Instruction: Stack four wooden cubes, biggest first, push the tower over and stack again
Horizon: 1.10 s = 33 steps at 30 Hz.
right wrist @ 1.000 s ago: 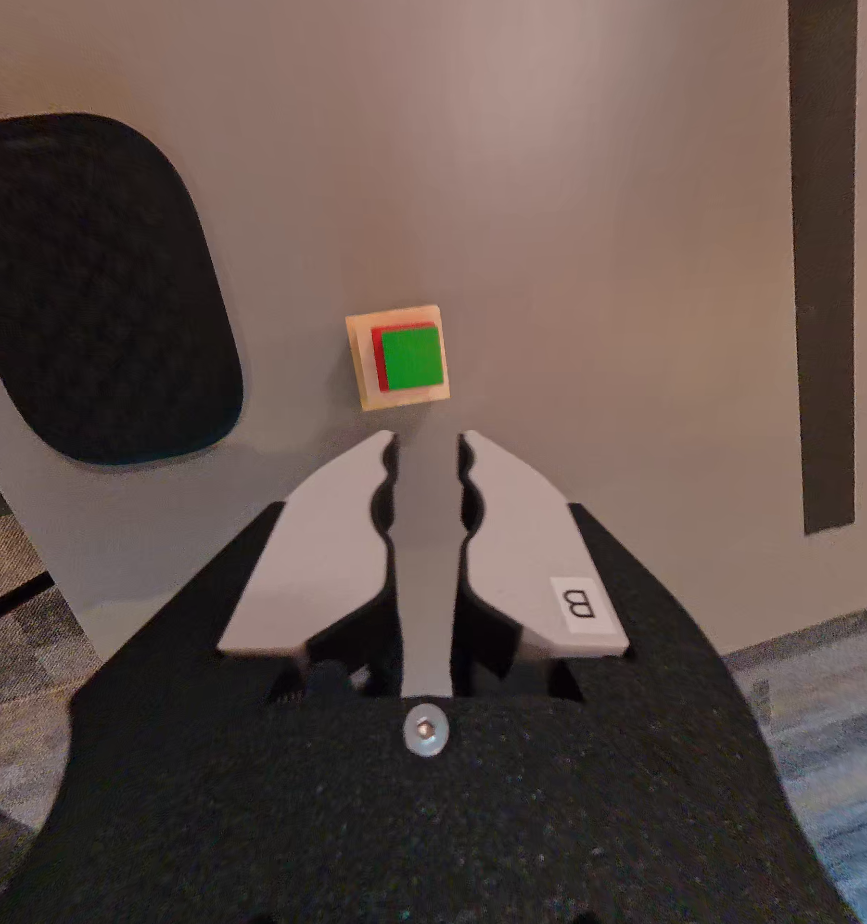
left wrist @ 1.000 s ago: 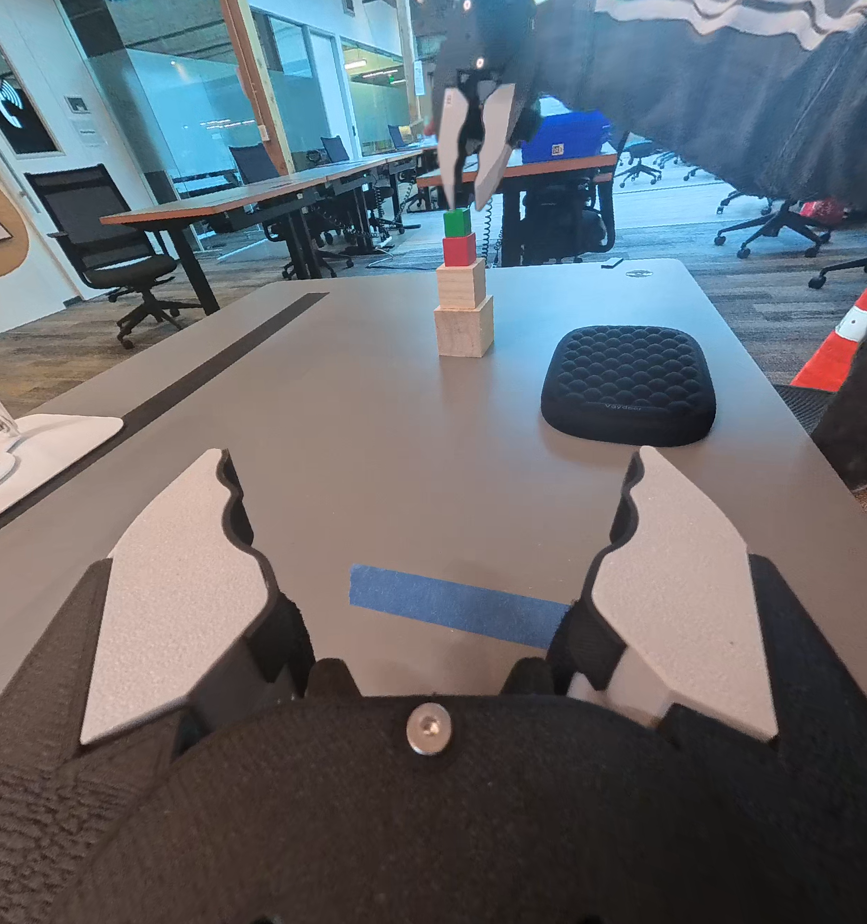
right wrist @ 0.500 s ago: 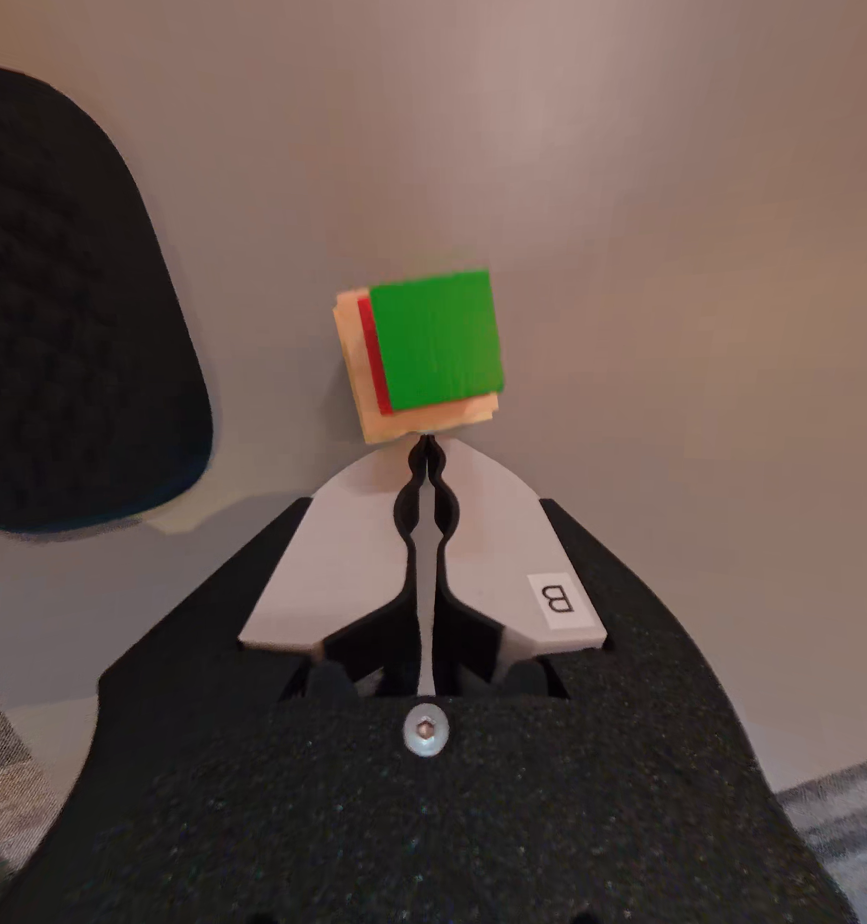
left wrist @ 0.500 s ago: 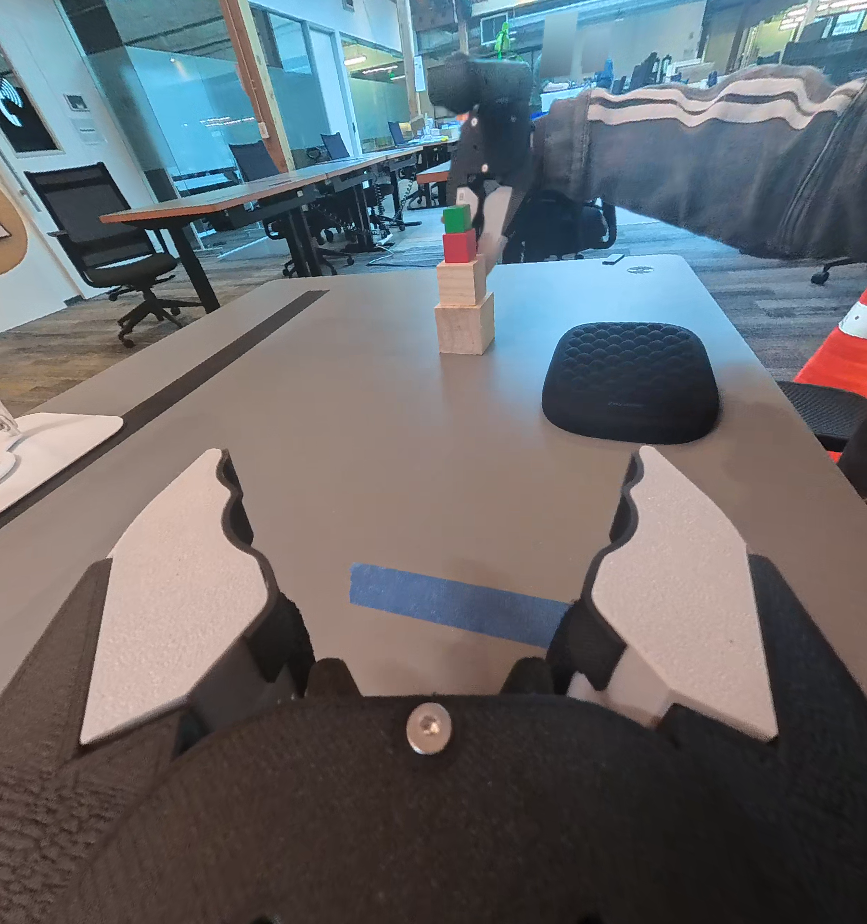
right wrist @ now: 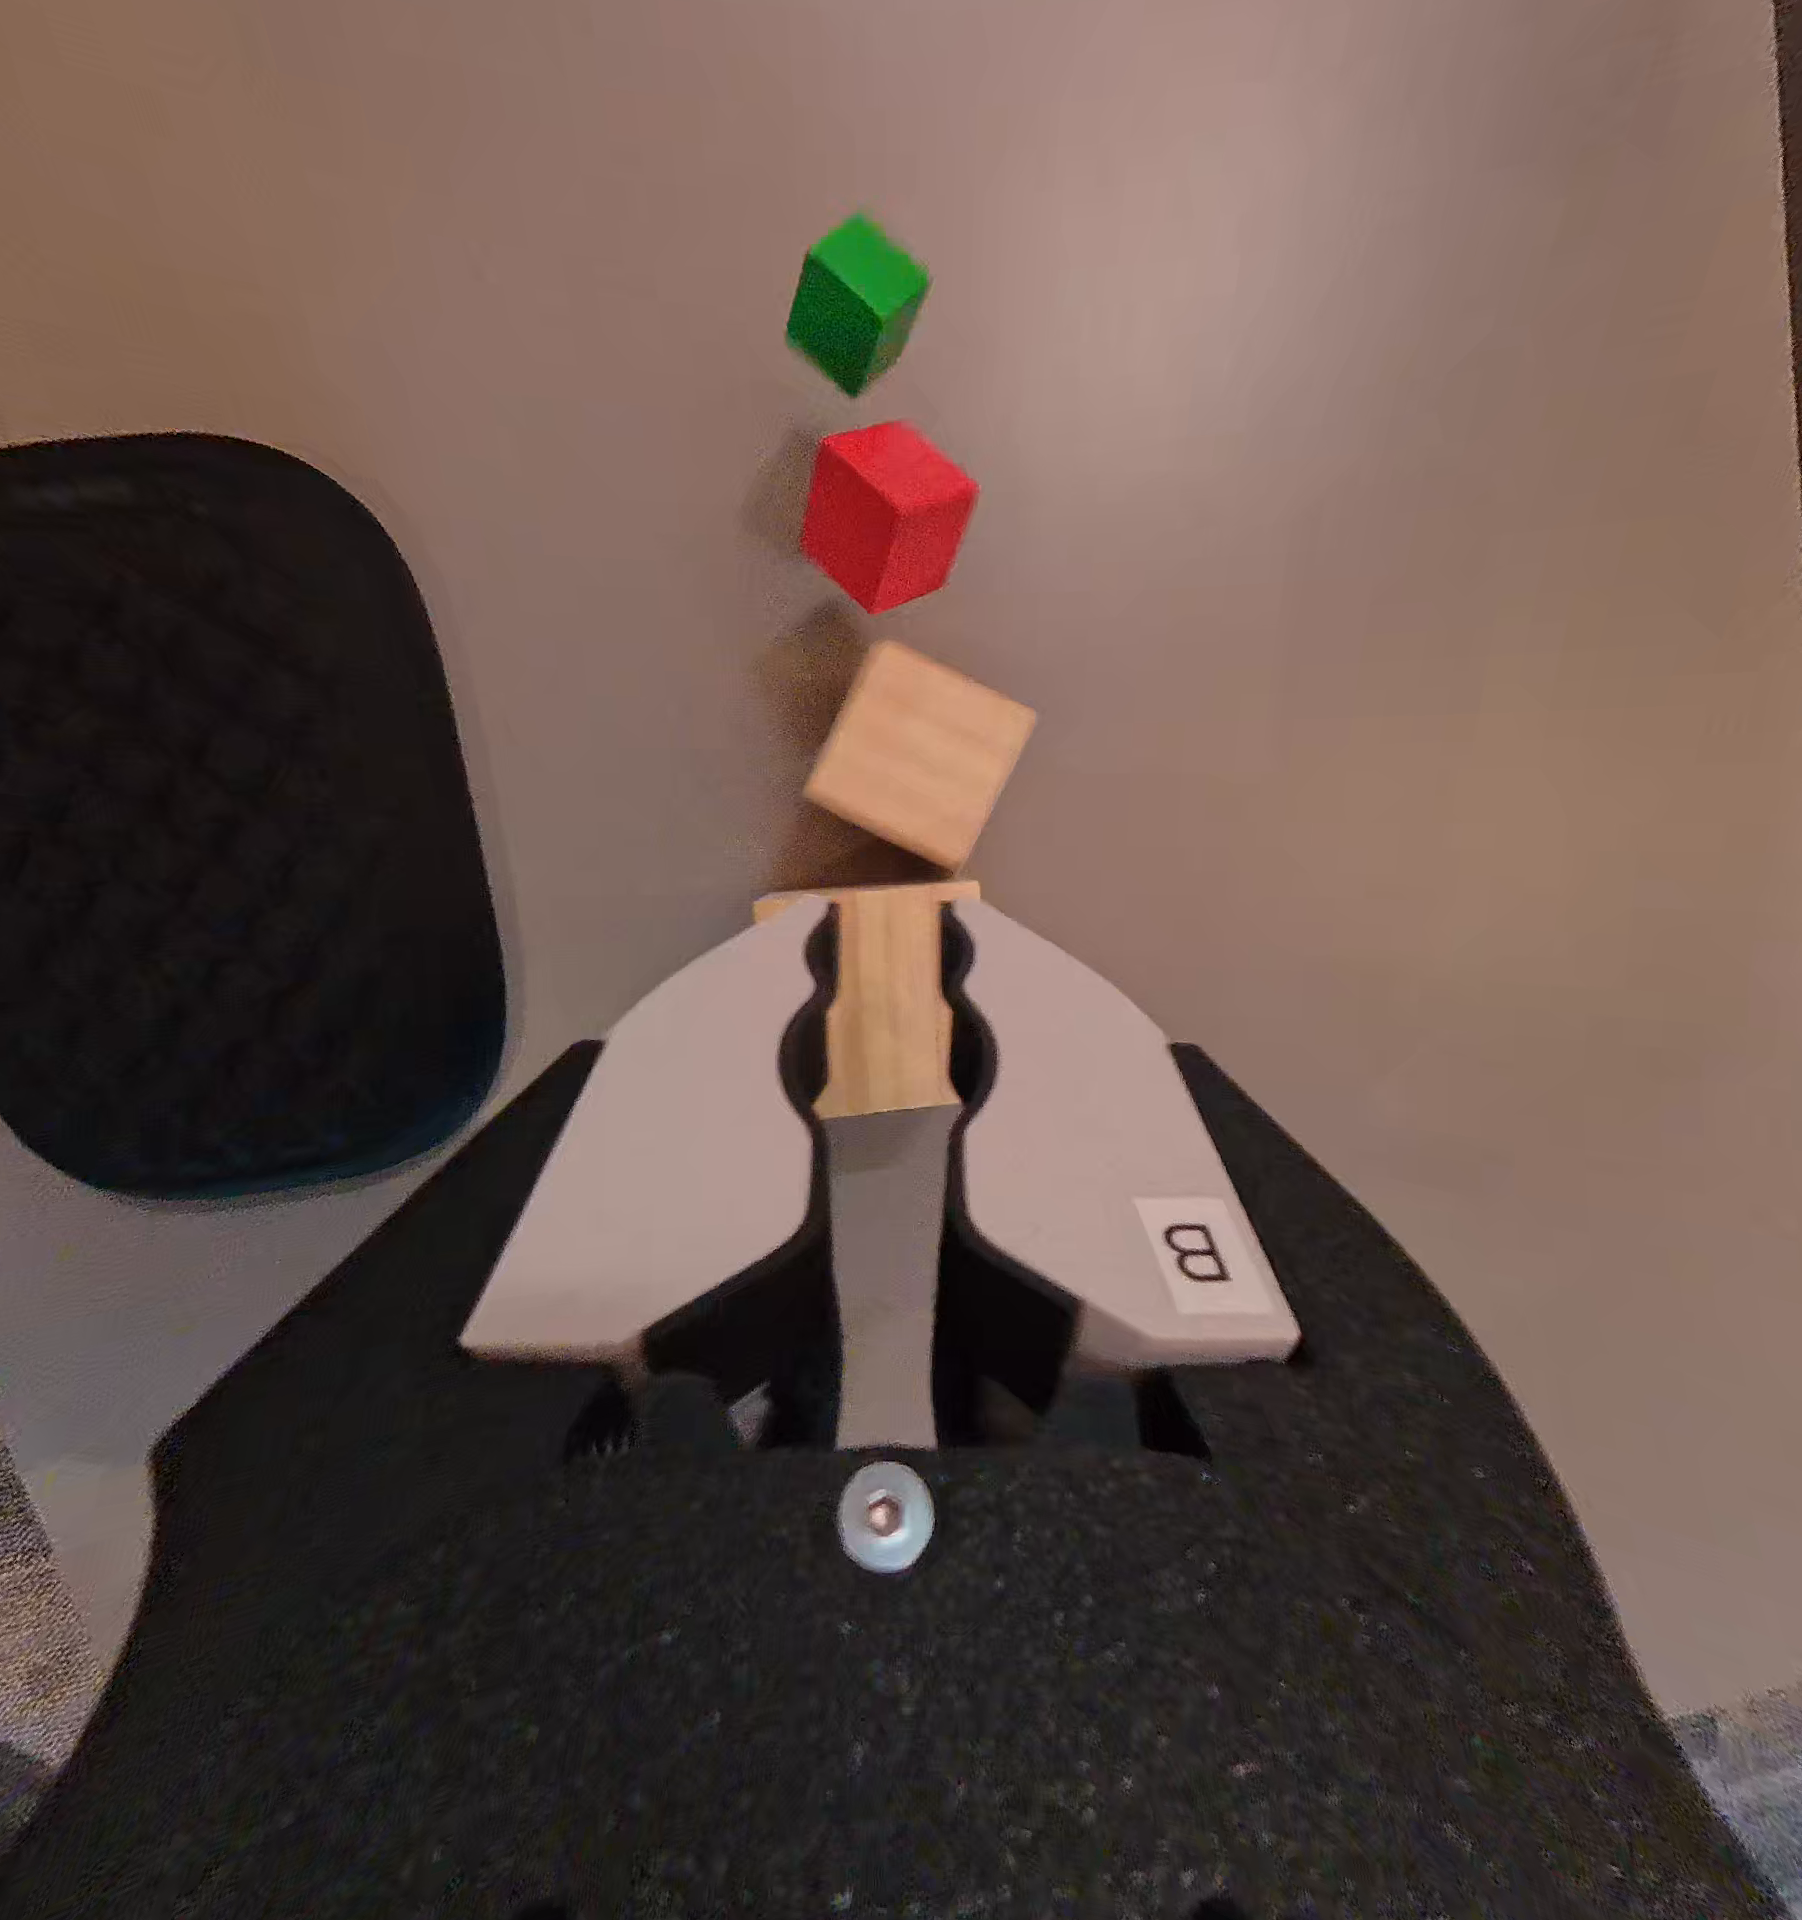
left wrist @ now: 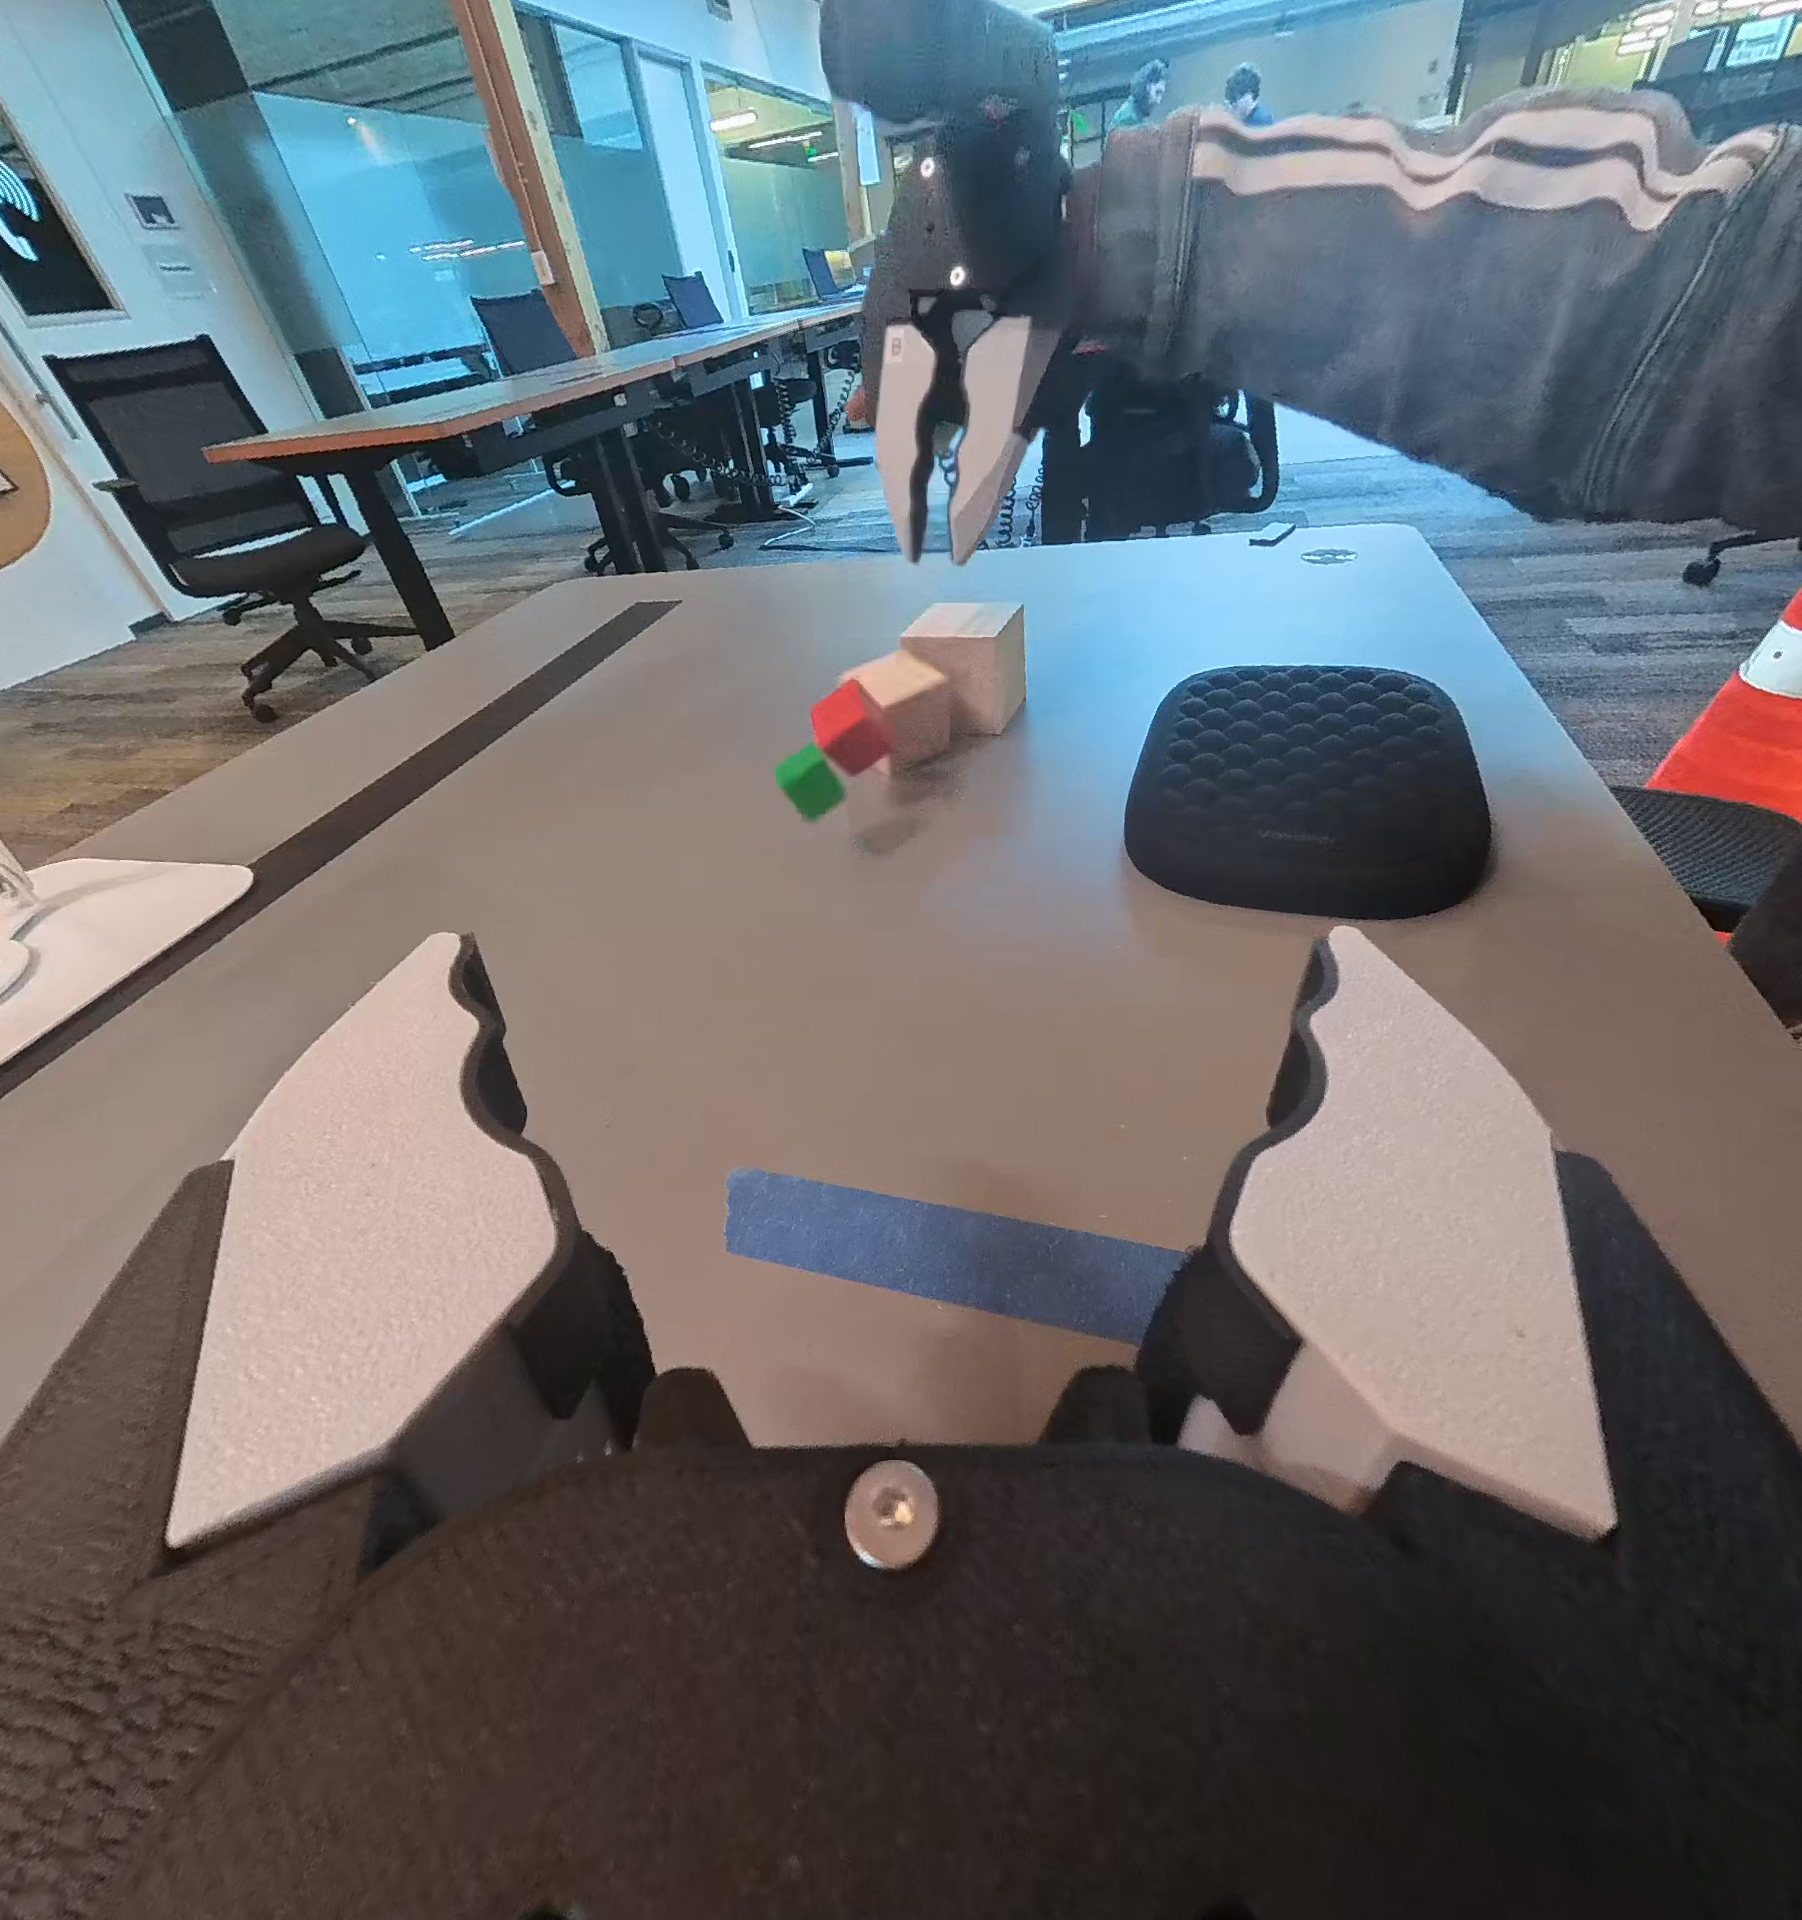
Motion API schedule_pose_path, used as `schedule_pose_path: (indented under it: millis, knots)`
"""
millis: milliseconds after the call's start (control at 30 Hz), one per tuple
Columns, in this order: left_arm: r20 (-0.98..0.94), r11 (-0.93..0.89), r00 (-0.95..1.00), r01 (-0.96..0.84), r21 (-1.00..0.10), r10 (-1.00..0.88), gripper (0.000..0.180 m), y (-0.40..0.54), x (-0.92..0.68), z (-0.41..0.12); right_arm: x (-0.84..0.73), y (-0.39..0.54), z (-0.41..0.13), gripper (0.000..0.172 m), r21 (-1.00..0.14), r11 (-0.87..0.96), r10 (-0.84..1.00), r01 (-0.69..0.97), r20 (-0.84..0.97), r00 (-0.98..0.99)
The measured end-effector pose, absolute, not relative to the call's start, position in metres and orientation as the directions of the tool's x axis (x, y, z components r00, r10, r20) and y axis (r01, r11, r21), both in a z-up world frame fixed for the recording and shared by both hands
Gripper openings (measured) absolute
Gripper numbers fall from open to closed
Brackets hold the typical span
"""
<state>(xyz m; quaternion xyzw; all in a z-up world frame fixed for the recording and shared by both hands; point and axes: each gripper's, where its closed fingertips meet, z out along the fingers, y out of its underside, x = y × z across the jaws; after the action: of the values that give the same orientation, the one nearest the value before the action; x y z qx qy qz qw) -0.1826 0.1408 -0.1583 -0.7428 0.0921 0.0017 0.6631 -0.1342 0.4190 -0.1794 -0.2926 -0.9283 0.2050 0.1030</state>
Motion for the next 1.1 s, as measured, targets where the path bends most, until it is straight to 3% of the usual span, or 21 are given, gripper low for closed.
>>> schedule_pose_path:
  millis: [67,167,300,767,933,1100]
  knots:
    - [-0.125,-0.103,0.983,-0.139,-0.985,-0.136,0.140,0.141,-0.182,-0.158,-0.135,0.418,-0.176,0.047,-0.448,0.739,0.592,0.503,0.076,-0.802]
    - [-0.125,-0.103,0.983,-0.139,-0.985,-0.137,0.140,0.141,-0.182,-0.158,-0.131,0.417,-0.175,0.073,-0.429,0.745,0.590,0.511,0.067,-0.805]
    - [-0.124,-0.104,0.983,-0.139,-0.985,-0.137,0.140,0.141,-0.182,-0.159,-0.125,0.422,-0.182,0.085,-0.356,0.760,0.599,0.544,0.059,-0.798]
    - [-0.123,-0.105,0.983,-0.137,-0.985,-0.134,0.140,0.141,-0.183,-0.159,-0.124,0.441,-0.233,0.086,-0.166,0.797,0.593,0.580,0.035,-0.805]
    - [-0.123,-0.104,0.983,-0.137,-0.985,-0.134,0.140,0.141,-0.183,-0.159,-0.119,0.439,-0.251,0.065,-0.152,0.810,0.574,0.566,0.009,-0.819]
    - [-0.118,-0.109,0.984,-0.133,-0.985,-0.135,0.140,0.142,-0.183,-0.160,-0.114,0.425,-0.229,0.063,-0.108,0.835,0.547,0.539,0.061,-0.835]
